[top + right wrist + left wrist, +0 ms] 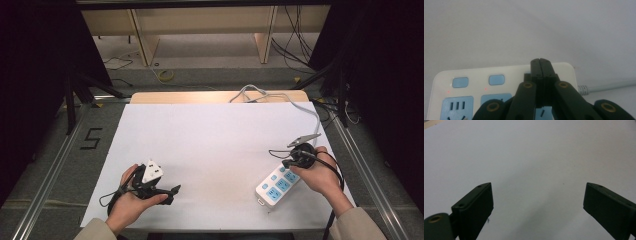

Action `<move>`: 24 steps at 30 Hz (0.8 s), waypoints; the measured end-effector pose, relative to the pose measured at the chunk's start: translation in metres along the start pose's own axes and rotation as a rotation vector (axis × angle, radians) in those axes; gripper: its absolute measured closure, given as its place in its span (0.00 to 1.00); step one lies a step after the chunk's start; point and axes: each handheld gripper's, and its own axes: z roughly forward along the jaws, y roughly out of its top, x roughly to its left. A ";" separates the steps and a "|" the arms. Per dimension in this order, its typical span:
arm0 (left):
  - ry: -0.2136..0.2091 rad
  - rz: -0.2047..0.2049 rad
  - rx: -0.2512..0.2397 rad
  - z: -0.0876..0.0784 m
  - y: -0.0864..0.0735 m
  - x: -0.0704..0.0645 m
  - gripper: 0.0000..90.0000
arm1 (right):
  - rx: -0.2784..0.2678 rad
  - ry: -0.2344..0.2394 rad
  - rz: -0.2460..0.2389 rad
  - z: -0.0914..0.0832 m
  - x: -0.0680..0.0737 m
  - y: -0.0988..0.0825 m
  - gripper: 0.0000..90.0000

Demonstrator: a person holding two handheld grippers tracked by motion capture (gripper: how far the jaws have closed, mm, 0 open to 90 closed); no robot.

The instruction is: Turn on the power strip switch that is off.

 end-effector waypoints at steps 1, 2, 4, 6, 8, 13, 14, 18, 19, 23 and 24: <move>0.000 0.001 0.001 0.000 0.000 0.000 0.10 | 0.003 0.002 0.000 0.000 0.000 0.000 1.00; 0.000 0.001 0.000 0.000 0.000 0.000 0.10 | 0.005 0.003 -0.001 0.001 0.000 0.000 1.00; 0.000 0.001 -0.001 0.000 0.000 0.000 0.10 | 0.010 0.004 -0.004 0.001 0.001 0.001 1.00; 0.000 0.001 -0.001 0.000 0.000 0.000 0.10 | 0.014 0.004 -0.004 0.002 0.001 0.001 1.00; 0.000 0.002 -0.001 0.000 0.000 0.000 0.10 | 0.022 0.006 -0.008 0.003 0.001 0.002 1.00; -0.002 0.000 -0.002 0.000 0.000 0.000 0.10 | 0.030 0.005 -0.012 0.006 0.002 0.002 1.00; -0.002 0.000 -0.002 0.000 0.000 -0.001 0.10 | 0.033 0.005 -0.014 0.006 0.002 0.003 1.00; -0.002 -0.001 -0.003 0.000 0.000 -0.001 0.10 | 0.038 0.005 -0.016 0.007 0.002 0.003 1.00; -0.002 -0.001 -0.003 0.000 0.000 -0.001 0.10 | 0.039 0.004 -0.017 0.008 0.003 0.003 1.00; -0.002 -0.001 -0.002 0.000 0.000 -0.001 0.10 | 0.045 0.005 -0.020 0.009 0.003 0.004 1.00; -0.003 -0.001 -0.003 0.000 0.000 -0.001 0.10 | 0.047 0.005 -0.020 0.009 0.003 0.004 1.00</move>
